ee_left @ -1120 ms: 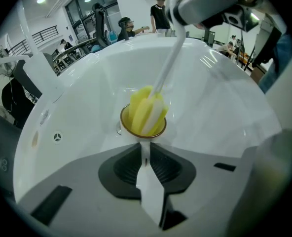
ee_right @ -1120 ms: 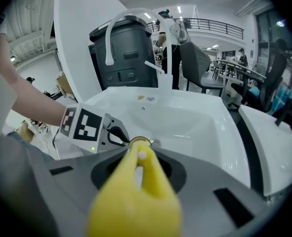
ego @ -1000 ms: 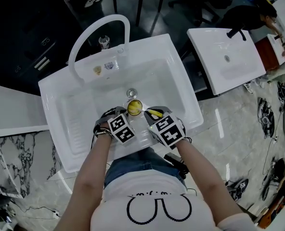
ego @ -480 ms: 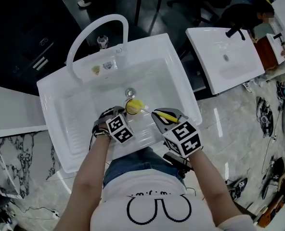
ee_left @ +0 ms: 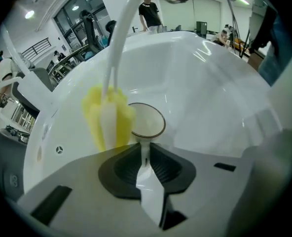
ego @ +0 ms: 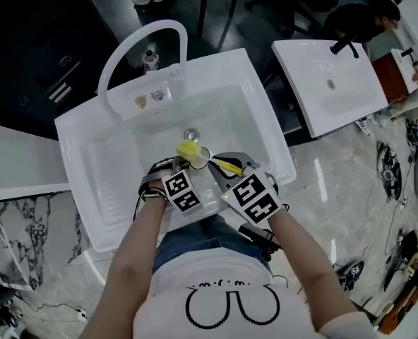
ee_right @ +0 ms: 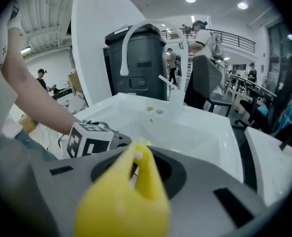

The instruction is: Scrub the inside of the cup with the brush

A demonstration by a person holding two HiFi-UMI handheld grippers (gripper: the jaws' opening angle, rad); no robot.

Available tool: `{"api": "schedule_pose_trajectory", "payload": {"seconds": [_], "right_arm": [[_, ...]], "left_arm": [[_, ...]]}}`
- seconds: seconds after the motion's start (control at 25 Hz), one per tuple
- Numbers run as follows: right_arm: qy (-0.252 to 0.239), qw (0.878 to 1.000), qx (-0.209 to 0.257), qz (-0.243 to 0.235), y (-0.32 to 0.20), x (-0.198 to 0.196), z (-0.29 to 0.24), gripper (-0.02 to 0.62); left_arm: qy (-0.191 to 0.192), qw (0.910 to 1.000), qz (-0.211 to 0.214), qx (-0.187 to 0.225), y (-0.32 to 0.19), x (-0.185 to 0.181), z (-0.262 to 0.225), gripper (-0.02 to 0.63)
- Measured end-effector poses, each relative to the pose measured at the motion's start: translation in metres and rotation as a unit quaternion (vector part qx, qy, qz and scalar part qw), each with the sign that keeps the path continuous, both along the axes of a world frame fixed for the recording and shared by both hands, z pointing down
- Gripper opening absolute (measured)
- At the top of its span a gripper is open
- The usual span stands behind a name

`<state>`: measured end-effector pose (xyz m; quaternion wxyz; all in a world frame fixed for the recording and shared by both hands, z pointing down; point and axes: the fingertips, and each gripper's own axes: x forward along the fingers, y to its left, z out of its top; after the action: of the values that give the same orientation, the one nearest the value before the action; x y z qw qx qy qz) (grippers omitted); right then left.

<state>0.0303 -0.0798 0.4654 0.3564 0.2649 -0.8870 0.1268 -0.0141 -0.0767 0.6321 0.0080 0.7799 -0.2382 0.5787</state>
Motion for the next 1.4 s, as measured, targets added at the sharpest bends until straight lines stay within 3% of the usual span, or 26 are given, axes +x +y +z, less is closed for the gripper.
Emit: {"api": "schedule_pose_trajectory", "payload": {"seconds": [0.76,0.88,1.08,1.28,1.4], "right_arm": [[0.097,0.991,-0.049,-0.081,-0.029,-0.055,0.073,0.042],[0.083,0.993,-0.056,-0.056,-0.034,-0.046,0.066,0.043],[0.023,0.996,-0.082,0.027,-0.038,-0.013,0.042,0.043],[-0.046,0.984,-0.117,0.127,-0.024,0.025,0.019,0.043],[-0.064,0.979,-0.115,0.157,-0.022,0.033,0.017,0.043]], "left_arm": [[-0.005,0.9999,0.013,-0.001,0.000,0.000,-0.001,0.065],[-0.011,0.9997,0.021,-0.002,0.003,0.000,0.000,0.066],[-0.008,0.9999,0.005,-0.007,0.005,-0.004,0.002,0.064],[-0.007,0.9996,-0.004,-0.027,0.013,-0.003,0.008,0.064],[-0.003,0.9996,-0.009,-0.028,0.012,-0.004,0.008,0.064]]}}
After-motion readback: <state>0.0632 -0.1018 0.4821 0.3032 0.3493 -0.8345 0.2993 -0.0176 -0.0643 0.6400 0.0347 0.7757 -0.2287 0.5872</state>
